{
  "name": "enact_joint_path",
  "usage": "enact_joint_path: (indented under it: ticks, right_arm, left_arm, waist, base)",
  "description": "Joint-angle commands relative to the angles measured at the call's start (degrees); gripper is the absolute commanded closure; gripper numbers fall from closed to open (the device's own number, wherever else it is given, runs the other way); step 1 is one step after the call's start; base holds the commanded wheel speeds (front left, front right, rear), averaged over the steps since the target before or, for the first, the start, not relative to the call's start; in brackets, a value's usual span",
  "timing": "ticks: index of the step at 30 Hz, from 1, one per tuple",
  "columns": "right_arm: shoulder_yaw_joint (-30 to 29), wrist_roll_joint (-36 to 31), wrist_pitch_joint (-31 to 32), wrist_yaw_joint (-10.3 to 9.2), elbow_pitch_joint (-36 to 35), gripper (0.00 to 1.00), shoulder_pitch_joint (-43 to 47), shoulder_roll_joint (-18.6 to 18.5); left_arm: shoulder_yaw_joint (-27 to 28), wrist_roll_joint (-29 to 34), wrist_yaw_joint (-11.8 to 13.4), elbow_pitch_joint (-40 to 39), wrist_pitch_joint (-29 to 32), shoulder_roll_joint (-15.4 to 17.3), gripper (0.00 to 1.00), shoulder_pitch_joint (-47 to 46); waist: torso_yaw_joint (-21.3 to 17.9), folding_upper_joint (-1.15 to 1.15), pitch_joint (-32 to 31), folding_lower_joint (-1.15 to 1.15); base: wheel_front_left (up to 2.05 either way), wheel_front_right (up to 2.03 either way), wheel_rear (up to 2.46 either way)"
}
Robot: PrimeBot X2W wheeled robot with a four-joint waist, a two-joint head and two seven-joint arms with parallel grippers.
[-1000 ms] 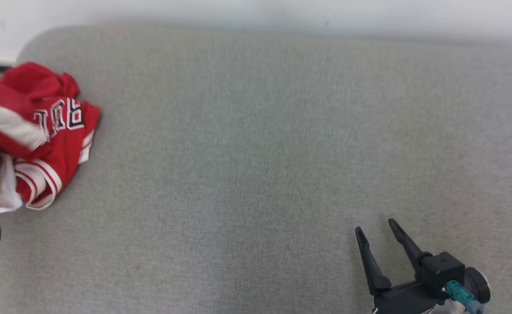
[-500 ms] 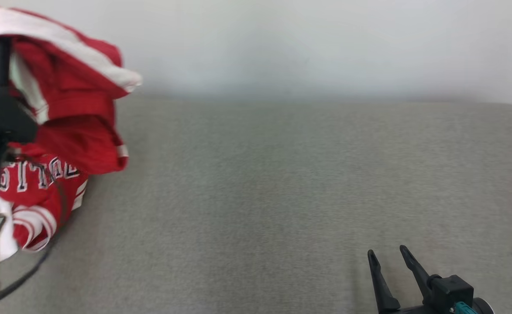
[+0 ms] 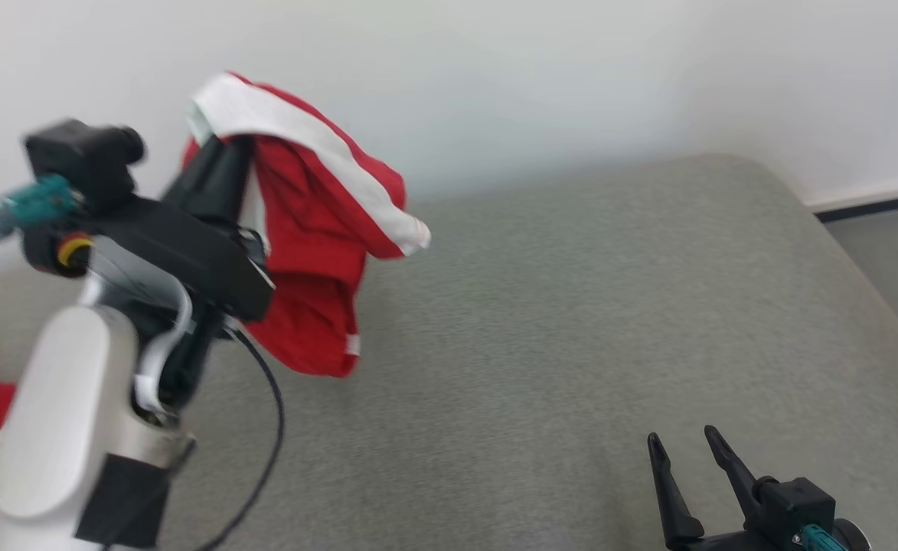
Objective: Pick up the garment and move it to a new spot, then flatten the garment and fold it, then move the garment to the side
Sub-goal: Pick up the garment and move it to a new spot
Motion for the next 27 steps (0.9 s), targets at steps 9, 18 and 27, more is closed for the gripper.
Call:
enact_joint_path:
  ticks: [9, 18, 27]
  right_arm:
    - [1.8, 0.2, 0.5, -0.12, -1.0, 0.00, -0.2, 0.1]
    - [2.2, 0.2, 0.9, -0.12, -0.8, 0.00, 0.6, 0.1]
    - [2.1, 0.3, 1.2, -0.12, -0.8, 0.00, 1.3, 0.0]
  left_arm:
    - [-4.7, 4.3, 2.2, 9.5, -6.5, -4.6, 1.00, 7.6]
    - [-9.6, 6.1, 2.2, 23.6, -10.8, -8.1, 1.00, 13.4]
    - [-10.2, 3.1, 1.4, 29.2, -16.8, -10.6, 0.00, 14.5]
  waist:
    - [-9.4, 0.00, 2.7, 0.00]
    - [-10.0, 0.00, 3.0, 0.00]
    - [-5.7, 0.00, 1.2, 0.00]
  base:
    - [0.00, 0.00, 0.00]
    - [0.00, 0.00, 0.00]
    - [0.00, 0.00, 0.00]
